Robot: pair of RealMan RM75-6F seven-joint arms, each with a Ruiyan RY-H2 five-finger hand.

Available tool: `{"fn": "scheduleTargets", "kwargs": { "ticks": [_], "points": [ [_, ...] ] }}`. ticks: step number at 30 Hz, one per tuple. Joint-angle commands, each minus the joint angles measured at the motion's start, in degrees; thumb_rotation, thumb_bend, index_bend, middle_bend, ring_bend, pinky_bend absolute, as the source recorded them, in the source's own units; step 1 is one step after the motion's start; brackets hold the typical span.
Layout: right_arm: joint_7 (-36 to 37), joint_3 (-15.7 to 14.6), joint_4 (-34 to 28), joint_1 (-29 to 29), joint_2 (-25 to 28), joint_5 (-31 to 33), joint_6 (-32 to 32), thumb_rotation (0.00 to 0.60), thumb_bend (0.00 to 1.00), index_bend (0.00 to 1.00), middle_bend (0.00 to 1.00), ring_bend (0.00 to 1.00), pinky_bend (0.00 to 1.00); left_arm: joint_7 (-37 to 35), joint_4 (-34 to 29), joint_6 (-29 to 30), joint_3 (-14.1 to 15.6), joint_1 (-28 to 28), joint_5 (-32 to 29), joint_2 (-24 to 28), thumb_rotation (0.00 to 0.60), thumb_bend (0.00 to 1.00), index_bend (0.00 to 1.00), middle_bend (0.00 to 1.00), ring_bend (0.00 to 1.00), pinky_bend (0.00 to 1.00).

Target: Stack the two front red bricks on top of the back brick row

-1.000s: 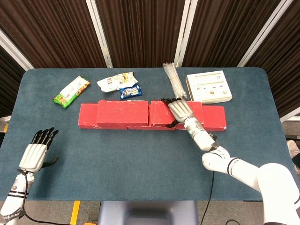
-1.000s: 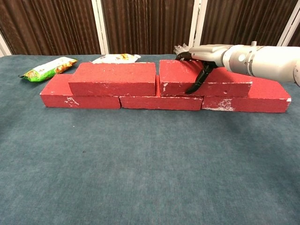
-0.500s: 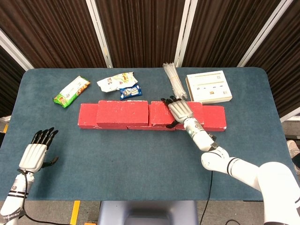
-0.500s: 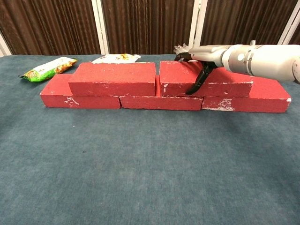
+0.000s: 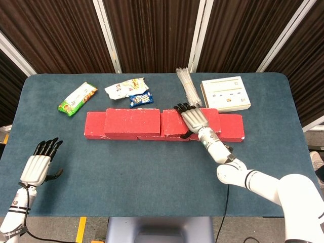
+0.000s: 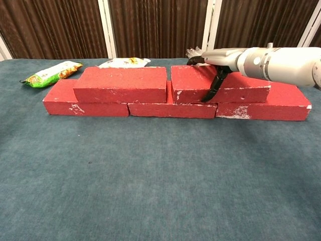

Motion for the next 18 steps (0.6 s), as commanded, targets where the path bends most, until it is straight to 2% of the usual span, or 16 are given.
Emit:
{"fn": "scheduleTargets", "kwargs": {
  "ticks": [1, 12, 18],
  "points": [
    [-0.2, -0.2, -0.1, 0.1, 0.0, 0.2, 0.1, 0.6, 0.15, 0.0, 0.12, 0.02, 0.28, 0.0, 0.0, 0.0, 0.0, 0.0, 0.0, 0.0, 0.6, 0.26, 0.0, 0.0, 0.0, 0.02],
    [-1.6, -0.5, -1.6, 0.3, 0.7, 2.2, 1.1, 0.599, 0.08, 0.0, 0.11, 0.01, 0.25, -0.1, -0.1, 0.1, 0.0, 0.1, 0.1, 0.1, 0.6, 0.26, 0.0, 0.0, 0.0, 0.02],
    [-1.7, -0.5, -5.0, -0.3, 2.7, 2.6, 2.7, 0.566, 0.05, 0.0, 0.1, 0.0, 0.24, -0.1, -0.2, 0.3, 0.0, 0.1, 0.3, 0.2, 0.6, 0.26, 0.0, 0.0, 0.0, 0.02]
  ]
}}
